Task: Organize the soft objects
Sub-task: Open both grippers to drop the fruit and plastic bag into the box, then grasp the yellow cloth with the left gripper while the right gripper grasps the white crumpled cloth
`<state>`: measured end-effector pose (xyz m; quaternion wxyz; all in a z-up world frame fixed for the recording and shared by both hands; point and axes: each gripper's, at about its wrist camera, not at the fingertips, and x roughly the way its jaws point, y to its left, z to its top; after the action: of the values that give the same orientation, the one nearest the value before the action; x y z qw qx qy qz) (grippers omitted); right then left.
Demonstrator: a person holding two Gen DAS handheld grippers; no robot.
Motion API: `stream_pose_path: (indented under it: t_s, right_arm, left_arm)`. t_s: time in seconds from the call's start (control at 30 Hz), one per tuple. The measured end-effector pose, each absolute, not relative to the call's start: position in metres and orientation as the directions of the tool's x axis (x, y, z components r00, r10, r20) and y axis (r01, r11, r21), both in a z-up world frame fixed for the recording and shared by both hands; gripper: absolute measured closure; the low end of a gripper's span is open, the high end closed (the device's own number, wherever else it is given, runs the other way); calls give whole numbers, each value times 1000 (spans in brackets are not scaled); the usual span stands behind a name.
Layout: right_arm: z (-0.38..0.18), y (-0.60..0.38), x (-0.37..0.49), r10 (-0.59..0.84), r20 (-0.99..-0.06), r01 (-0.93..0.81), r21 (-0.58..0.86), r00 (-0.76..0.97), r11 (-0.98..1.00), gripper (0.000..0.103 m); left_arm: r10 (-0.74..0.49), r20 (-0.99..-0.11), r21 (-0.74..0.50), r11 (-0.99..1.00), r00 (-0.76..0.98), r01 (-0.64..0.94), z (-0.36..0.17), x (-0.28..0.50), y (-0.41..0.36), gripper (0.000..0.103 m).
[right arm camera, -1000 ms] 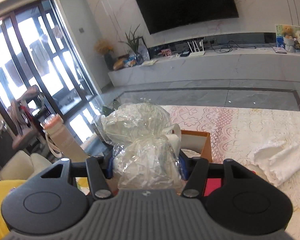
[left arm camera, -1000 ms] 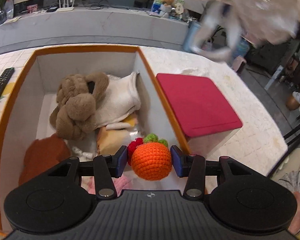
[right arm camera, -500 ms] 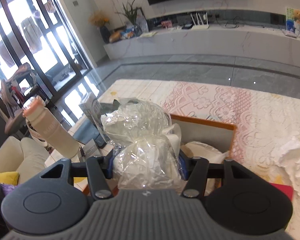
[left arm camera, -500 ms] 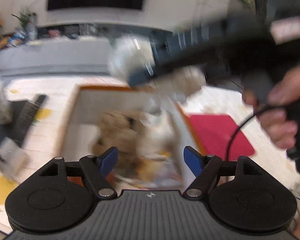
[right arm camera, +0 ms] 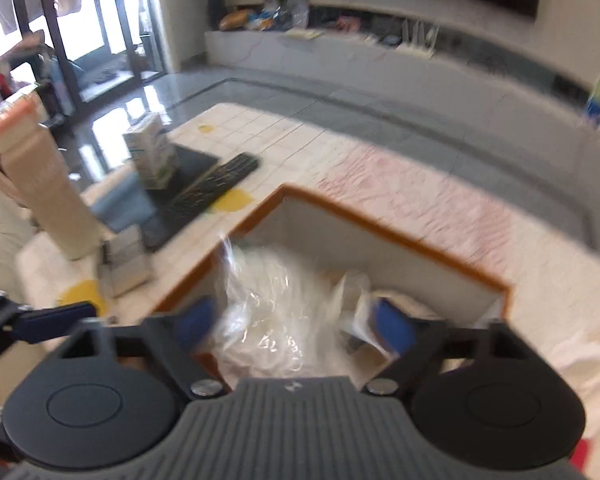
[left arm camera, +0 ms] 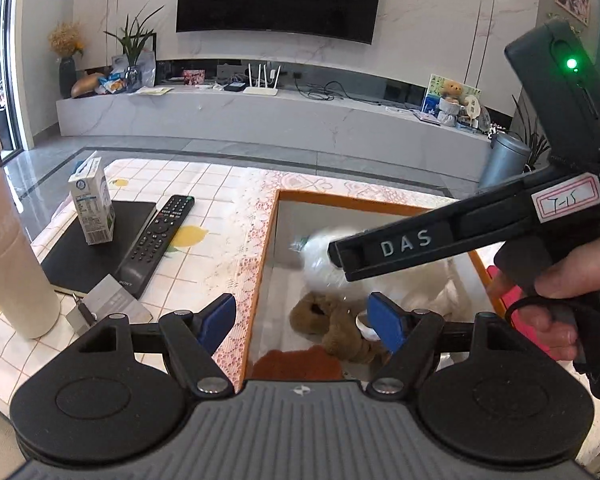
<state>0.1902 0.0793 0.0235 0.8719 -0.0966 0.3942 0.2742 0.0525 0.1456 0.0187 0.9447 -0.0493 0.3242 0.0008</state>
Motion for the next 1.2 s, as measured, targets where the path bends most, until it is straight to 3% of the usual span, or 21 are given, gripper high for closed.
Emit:
stream_pose_path:
  t_s: [0.2,0.3,0.37,0.57,0.7,0.87,0.93,1.0,1.03,1.07,1.1,1.2]
  right_arm:
    - [77,8,172,463,-618,-536,79,636,841,3]
    - [97,-59,166,390,-554,-441,45,736,896,3]
    - [96,-104,170,310,-560,-348,41,768,937,3]
    - [33,-211,187,184,-624,-165,88,760,982,3]
    - [-35,-228,229,134,-724,-121,70,677,990,3]
    - [-99,-227,270,48,-764,-46,24,644,999,3]
    - [-117,-231,274,39,-773,-75,-11,633,997,15]
    - [-124,-247,271,99,-753,-87,56,650,995,51]
    - [-122,-259,271,128,-748,-66,113,651,991,59]
    - [-119,-270,271,149,-756,-47,154,637,987,84]
    - [-115,-283,273,179,-765,-35,200,619,979,89]
    - [-92,-321,262,200,-729,11,274,655,962,89]
  left_arm:
    - [-74,-571,-144,990,818,-11,37,50,130,15]
    - [-121,-576,-187,982,809,14,51,57,108,15]
    - [-164,-576,-202,978,801,55,61,62,86,15]
    - [-232,-622,-97,970,748,221,77,92,-8,15]
    - [-229,-663,-17,957,713,291,72,119,-60,15]
    - [-196,-802,81,900,564,428,43,163,-113,15]
    - [-165,-840,116,876,516,469,30,171,-127,15]
    - [-160,-866,122,851,473,511,19,176,-143,15]
    - [-160,-876,119,842,455,526,16,179,-151,15]
    - [-161,-885,116,834,438,540,11,181,-160,15]
    - [-164,-893,111,822,420,558,7,182,-170,15]
    - [-127,-913,144,788,388,599,-13,184,-202,17]
